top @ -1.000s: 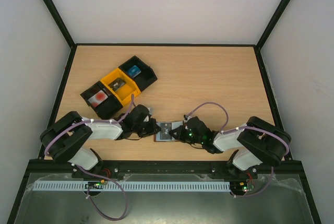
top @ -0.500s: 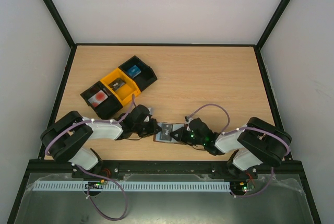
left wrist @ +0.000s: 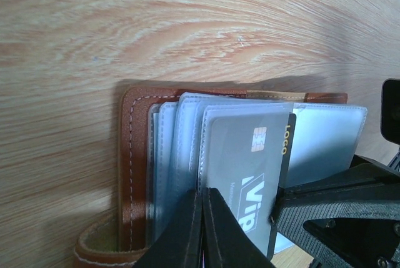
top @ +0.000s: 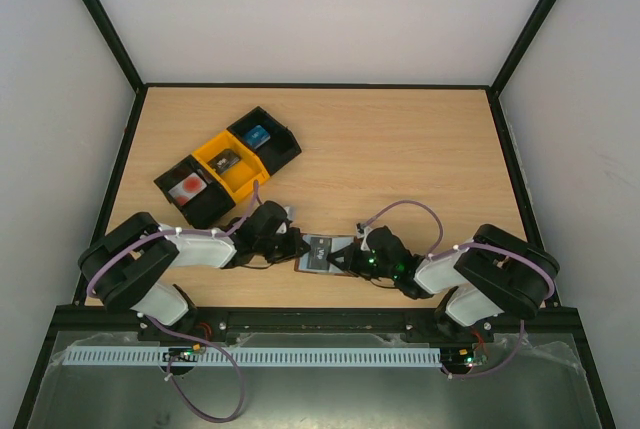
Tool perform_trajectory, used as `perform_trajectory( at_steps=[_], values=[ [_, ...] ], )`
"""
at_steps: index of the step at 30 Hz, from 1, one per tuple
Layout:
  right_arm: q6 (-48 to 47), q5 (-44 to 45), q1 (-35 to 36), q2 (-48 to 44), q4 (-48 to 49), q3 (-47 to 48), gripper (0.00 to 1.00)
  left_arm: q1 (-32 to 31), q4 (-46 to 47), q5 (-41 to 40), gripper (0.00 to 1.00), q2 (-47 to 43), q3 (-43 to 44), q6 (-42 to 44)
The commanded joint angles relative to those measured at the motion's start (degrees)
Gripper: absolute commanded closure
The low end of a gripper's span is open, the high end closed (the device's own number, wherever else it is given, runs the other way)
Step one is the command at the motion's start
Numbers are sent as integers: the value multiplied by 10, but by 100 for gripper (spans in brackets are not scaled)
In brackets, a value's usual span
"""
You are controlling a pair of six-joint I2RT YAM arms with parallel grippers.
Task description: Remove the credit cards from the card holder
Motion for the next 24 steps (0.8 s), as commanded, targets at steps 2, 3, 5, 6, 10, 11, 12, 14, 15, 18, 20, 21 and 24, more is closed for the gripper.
perform_trajectory(
  at_steps=[2,3,5,6,10,11,12,14,15,18,20,21,24],
  values=[
    [-8,2,-7,-12,0,-14,98,-2,-59,-24,94,14,-16,-2],
    [-9,1,-7,-13,-2,-14,98,-2,-59,-24,93,14,-15,-3],
    [-10,0,-7,-13,-3,-15,98,-2,-58,-24,93,14,-16,-4],
    [-10,-1,-7,-13,-2,-16,98,-1,-58,-23,94,14,-16,-4],
    [-9,-2,-7,-12,0,-20,98,-2,-55,-21,97,13,-19,-6],
    [-9,-2,-8,-11,1,-20,98,-1,-55,-21,97,12,-20,-6],
    [-8,-2,-8,-12,2,-21,98,-2,-55,-22,97,11,-21,-6],
    [-6,-4,-10,-15,2,-22,98,-2,-55,-22,97,11,-22,-7],
    [-5,-3,-10,-17,2,-24,98,-2,-55,-22,97,10,-23,-7],
    [-3,-3,-12,-23,-1,-28,98,-2,-55,-22,97,11,-24,-8],
    [-2,-3,-14,-28,-2,-31,98,-2,-54,-22,97,11,-25,-9],
    [-2,-3,-15,-30,-3,-32,98,-2,-54,-22,97,10,-24,-9],
    [-3,-4,-16,-31,-5,-34,98,-3,-53,-22,97,10,-25,-8]
  ],
)
